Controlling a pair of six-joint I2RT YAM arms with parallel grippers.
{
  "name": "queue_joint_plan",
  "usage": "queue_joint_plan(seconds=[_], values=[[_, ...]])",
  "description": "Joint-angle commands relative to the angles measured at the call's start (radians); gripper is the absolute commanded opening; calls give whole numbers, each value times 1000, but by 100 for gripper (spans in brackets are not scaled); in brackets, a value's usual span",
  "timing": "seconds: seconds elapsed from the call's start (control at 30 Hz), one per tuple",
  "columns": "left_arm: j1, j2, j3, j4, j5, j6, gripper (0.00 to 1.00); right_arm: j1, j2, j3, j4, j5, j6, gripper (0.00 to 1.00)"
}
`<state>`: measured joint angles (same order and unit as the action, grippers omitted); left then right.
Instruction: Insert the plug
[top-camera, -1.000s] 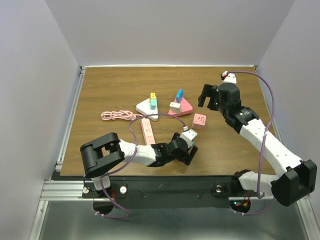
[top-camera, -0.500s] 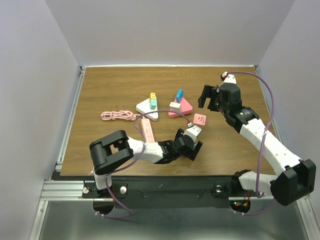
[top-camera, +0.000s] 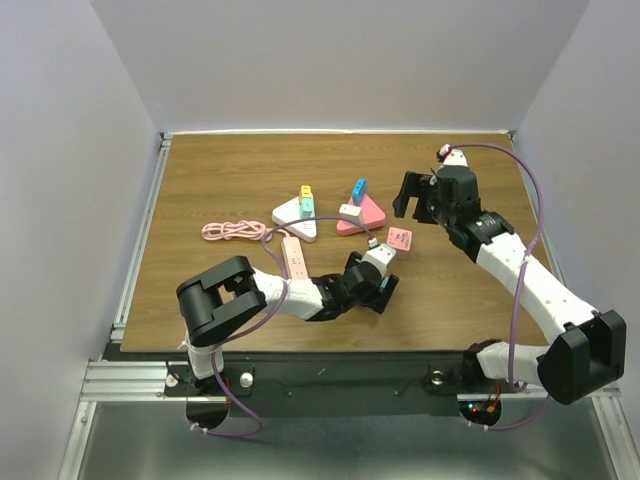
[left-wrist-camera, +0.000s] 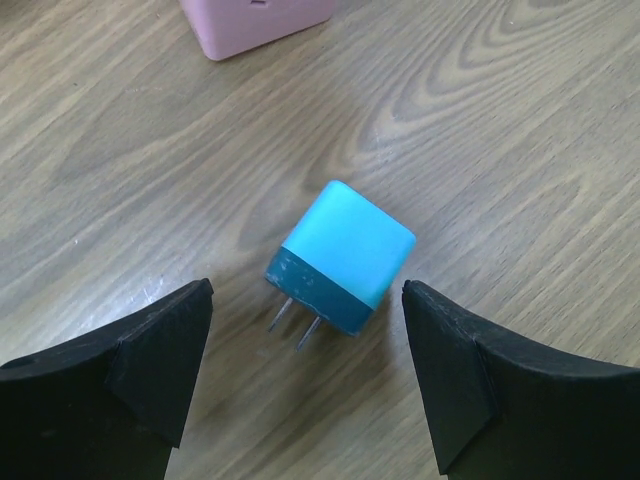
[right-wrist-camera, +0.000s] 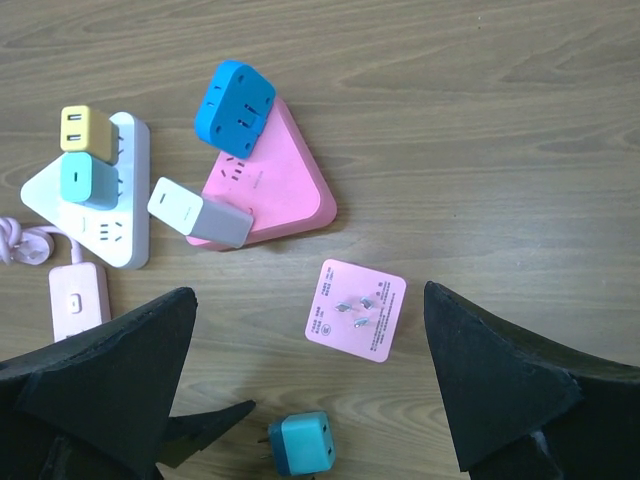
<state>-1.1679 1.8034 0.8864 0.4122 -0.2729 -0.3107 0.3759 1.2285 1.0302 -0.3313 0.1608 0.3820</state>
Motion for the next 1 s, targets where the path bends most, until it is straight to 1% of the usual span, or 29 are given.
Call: queue_joint_plan(seconds=[0.0,0.03,0.1,0.13,0.2,0.3,0.4,0.6,0.67,0.7,0.73,0.77,0.83,0.87,0.93,0.97], values=[[40,-30,-50,85,121,84,87,-11,6,24,34,-23,-11,100],[48,-33,-56,109,141,102,87,-11,6,24,34,-24,-11,100],[53,-35,-58,115,179,192,87,-11,8,22,34,-26,-11,100],[54,-33,-55,117,196,193,87,-11,8,22,34,-26,-11,100],[54,-23,-49,116,243,241,87,-12,9,21,34,-26,-14,100],[54,-13,-55,125,268,278,87,-14,12,22,32,-26,-17,100],[54,-7,-52,138,323,295,87,-14,19,25,32,-29,-17,100],[56,14,-46,158,316,306,85,-17,32,25,32,-44,-23,100],[56,22,-38,157,325,331,78,-19,35,22,32,-53,-23,100],[56,28,-34,157,327,329,72,-20,34,19,32,-61,-22,100],[56,30,-32,155,324,328,62,-22,31,13,31,-66,-20,100],[56,30,-33,157,319,325,48,-23,25,7,31,-78,-19,100],[57,25,-38,157,310,321,39,-28,14,-4,29,-104,-8,100],[56,22,-37,157,308,320,31,-31,0,-15,26,-121,-5,100],[56,22,-37,155,304,314,24,-32,-12,-21,11,-156,1,100],[56,22,-37,155,304,314,17,-35,-24,-24,-15,-184,4,100]])
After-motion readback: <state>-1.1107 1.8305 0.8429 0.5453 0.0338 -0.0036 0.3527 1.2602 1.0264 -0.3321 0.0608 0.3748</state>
